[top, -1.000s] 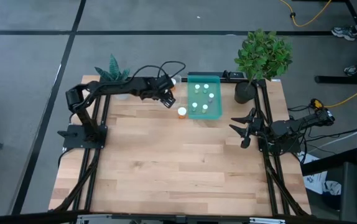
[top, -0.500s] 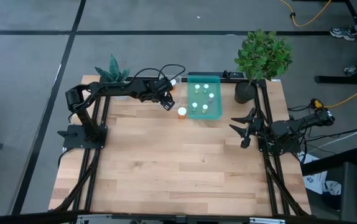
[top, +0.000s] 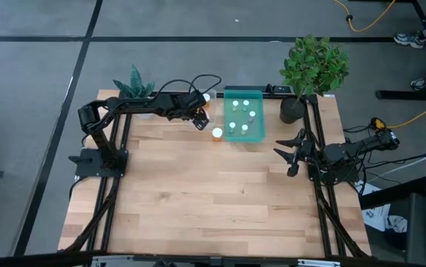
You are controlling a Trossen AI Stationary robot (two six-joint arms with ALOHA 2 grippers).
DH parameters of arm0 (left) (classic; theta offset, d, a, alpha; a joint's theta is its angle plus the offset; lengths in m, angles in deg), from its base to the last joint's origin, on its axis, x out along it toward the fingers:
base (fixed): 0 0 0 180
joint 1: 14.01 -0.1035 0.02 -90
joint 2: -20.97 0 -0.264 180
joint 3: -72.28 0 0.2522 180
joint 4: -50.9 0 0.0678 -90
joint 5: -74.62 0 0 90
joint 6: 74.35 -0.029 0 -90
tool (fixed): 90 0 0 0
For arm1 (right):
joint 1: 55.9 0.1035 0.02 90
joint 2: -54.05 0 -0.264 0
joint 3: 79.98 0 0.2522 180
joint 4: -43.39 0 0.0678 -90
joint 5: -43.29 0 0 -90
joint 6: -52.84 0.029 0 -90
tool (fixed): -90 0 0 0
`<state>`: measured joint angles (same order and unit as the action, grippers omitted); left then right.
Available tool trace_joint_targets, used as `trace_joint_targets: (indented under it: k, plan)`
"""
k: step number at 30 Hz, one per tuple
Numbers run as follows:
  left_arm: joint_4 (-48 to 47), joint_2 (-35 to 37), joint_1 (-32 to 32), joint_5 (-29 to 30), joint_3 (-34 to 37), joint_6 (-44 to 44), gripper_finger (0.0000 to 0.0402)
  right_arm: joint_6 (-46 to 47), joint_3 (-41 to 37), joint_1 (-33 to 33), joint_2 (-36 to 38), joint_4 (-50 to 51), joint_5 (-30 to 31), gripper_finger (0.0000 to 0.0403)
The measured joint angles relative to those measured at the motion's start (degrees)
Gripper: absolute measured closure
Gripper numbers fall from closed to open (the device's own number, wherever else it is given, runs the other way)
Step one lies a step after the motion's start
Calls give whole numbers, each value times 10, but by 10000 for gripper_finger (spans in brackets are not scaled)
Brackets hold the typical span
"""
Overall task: Pick and place medicine bottles into bin by pill shape (circle, oval)
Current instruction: Remove the orange capsule bottle from the transparent bin
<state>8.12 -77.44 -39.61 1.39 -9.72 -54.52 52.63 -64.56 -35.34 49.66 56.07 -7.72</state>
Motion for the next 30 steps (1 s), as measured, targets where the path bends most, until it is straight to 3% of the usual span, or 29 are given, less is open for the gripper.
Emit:
trace_joint_targets:
  k: [5,11,16,21,26,30]
  plan:
    - [33,0,7,-8,0,-2,162,0,0,0,0,0,0,249]
    - [57,0,32,-67,0,-8,165,0,0,0,0,0,0,249]
    - [54,0,48,-54,-2,-16,168,0,0,0,0,0,0,249]
    - [20,0,15,-47,-27,-33,169,0,0,0,0,0,0,249]
    - [-21,1,-24,-125,-43,-71,169,-1,0,0,0,0,0,249]
    - [-29,1,-33,-132,-43,-95,169,-3,0,0,0,0,0,249]
